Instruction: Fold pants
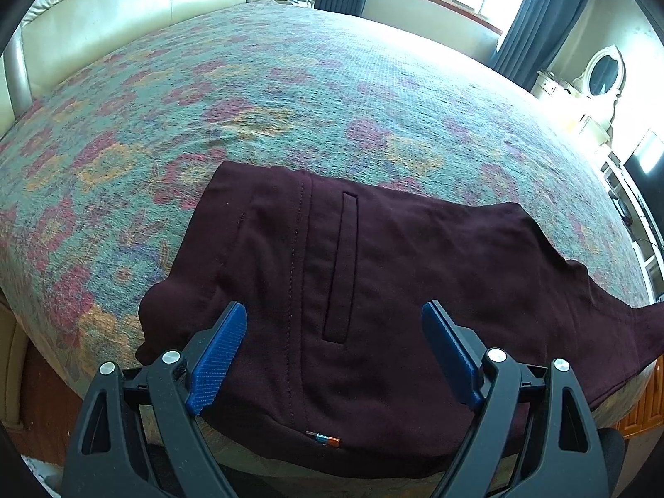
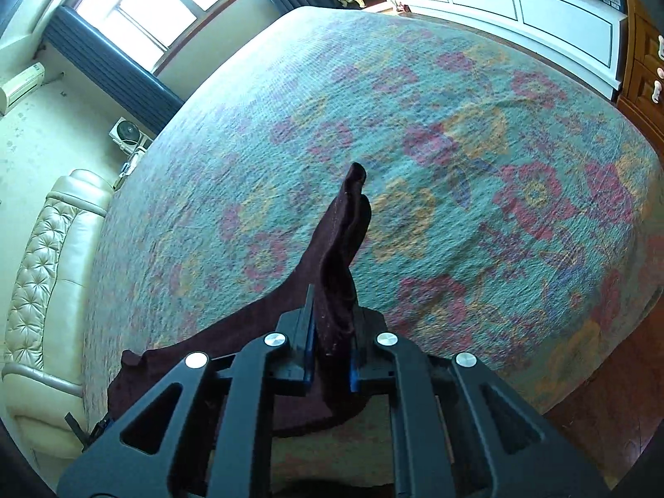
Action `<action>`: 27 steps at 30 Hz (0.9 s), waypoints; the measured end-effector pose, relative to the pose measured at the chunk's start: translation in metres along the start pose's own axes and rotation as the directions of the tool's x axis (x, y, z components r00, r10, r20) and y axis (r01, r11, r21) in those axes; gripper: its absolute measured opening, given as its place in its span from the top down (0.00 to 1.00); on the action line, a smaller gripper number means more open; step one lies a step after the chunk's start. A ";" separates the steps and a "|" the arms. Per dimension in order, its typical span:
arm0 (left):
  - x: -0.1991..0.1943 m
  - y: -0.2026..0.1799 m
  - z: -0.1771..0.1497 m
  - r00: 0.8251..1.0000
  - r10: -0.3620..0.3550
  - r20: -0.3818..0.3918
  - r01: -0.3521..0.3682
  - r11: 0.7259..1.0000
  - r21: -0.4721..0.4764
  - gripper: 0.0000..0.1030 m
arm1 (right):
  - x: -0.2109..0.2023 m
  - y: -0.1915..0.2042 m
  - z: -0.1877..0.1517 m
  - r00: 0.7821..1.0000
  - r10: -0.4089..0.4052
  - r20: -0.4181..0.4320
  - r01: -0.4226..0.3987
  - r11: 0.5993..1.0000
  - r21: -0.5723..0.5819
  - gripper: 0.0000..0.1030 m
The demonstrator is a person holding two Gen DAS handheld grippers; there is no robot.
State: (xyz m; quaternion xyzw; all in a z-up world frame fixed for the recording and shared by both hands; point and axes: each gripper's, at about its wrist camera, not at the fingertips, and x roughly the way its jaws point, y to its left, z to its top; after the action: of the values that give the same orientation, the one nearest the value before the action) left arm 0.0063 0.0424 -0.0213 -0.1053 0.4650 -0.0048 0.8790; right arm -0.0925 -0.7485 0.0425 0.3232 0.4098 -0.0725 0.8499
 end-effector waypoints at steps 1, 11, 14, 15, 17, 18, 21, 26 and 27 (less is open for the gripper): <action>0.000 -0.001 0.000 1.000 0.001 -0.004 -0.001 1.000 0.003 0.17 | -0.003 0.010 0.000 1.000 0.009 0.004 -0.009 1.000 -0.011 0.89; -0.001 -0.009 -0.002 0.999 -0.026 -0.025 0.026 0.999 0.020 0.17 | -0.020 0.107 -0.013 0.994 0.112 0.020 -0.107 0.982 -0.155 0.89; -0.001 -0.012 -0.004 0.999 -0.023 -0.030 0.024 0.999 0.032 0.17 | -0.017 0.133 -0.023 0.989 0.149 0.011 -0.144 0.972 -0.186 0.89; 0.000 -0.013 -0.004 0.999 -0.022 -0.032 0.024 0.999 0.037 0.17 | -0.014 0.142 -0.027 0.988 0.157 0.008 -0.152 0.968 -0.201 0.89; 0.001 -0.015 -0.005 0.999 -0.022 -0.035 0.024 0.999 0.042 0.17 | -0.008 0.159 -0.036 0.985 0.172 -0.009 -0.169 0.960 -0.224 0.89; 0.001 -0.015 -0.005 0.999 -0.025 -0.036 0.026 0.999 0.043 0.17 | -0.003 0.167 -0.042 0.985 0.174 -0.015 -0.173 0.956 -0.236 0.89; 0.001 -0.016 -0.005 0.999 -0.029 -0.037 0.031 0.999 0.045 0.17 | 0.013 0.190 -0.059 0.985 0.168 -0.044 -0.174 0.946 -0.275 0.89; 0.000 -0.015 -0.005 0.999 -0.034 -0.035 0.036 0.998 0.044 0.17 | 0.052 0.219 -0.090 0.983 0.146 -0.114 -0.176 0.932 -0.317 0.89; 0.000 -0.016 -0.005 0.999 -0.033 -0.036 0.034 0.998 0.044 0.17 | 0.060 0.223 -0.096 0.983 0.134 -0.127 -0.169 0.929 -0.329 0.89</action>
State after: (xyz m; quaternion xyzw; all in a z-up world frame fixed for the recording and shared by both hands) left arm 0.0038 0.0263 -0.0211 -0.0932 0.4783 -0.0320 0.8726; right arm -0.0293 -0.5072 0.0637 0.2062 0.4328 0.0817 0.8738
